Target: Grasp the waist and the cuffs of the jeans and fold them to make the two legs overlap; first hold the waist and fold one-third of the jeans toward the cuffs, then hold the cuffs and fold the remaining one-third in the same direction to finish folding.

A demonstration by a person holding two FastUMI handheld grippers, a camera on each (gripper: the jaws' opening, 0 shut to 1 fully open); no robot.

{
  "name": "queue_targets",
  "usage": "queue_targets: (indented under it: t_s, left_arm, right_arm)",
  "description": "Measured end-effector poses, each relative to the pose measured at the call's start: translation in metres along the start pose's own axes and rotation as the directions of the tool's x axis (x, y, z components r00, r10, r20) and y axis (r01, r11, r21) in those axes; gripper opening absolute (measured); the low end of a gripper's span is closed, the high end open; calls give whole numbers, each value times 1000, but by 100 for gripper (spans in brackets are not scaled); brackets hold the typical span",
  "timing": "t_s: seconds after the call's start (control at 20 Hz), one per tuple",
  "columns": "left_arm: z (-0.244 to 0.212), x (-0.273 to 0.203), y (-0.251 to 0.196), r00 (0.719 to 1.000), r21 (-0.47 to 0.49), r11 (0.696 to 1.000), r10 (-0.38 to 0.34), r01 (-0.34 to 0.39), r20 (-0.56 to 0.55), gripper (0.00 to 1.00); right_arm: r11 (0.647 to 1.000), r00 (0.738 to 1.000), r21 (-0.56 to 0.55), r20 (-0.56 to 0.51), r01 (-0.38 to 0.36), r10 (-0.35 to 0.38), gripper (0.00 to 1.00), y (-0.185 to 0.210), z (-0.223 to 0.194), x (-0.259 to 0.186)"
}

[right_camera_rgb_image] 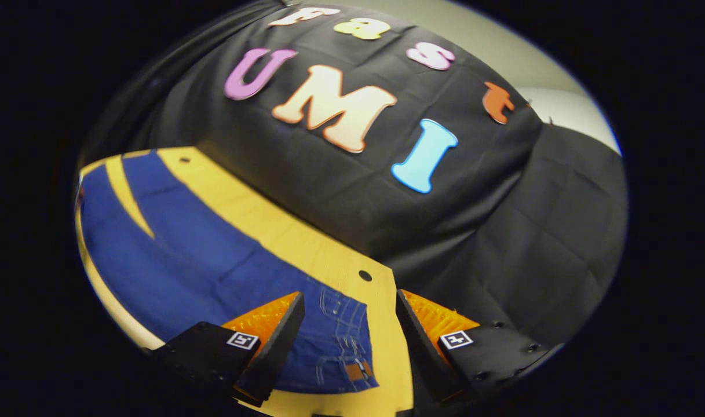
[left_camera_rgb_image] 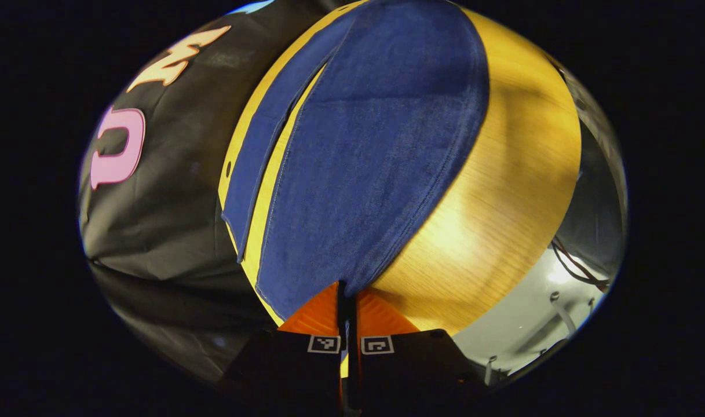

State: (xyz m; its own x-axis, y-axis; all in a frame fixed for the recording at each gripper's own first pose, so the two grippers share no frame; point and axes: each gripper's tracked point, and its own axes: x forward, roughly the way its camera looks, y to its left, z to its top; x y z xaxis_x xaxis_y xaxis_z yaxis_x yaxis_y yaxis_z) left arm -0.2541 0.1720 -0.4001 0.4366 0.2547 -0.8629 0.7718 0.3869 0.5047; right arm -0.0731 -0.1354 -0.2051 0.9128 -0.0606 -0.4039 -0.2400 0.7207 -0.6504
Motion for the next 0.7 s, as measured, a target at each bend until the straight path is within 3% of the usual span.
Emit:
queue_targets:
  t_s: [0.25, 0.4, 0.45, 0.7]
  left_arm:
    - [-3, 1, -2, 999, -19, 1000, -16, 16, -27, 0]
    - [-1, -2, -1, 999, -26, 999, -20, 19, -40, 0]
    - [0, -3, -2, 999, -34, 999, -26, 25, -40, 0]
    - [-1, -9, 3, 997, -47, 999, -27, 24, -66, 0]
  right_arm:
    - [969, 997, -236, -38, -68, 61, 98, 28, -49, -29]
    - [906, 991, -402, -50, -131, 121, 100, 49, -74, -37]
    - [883, 989, -445, -60, -151, 138, 97, 56, -85, -37]
    - [785, 969, -568, -147, -247, 198, 97, 78, -144, -30]
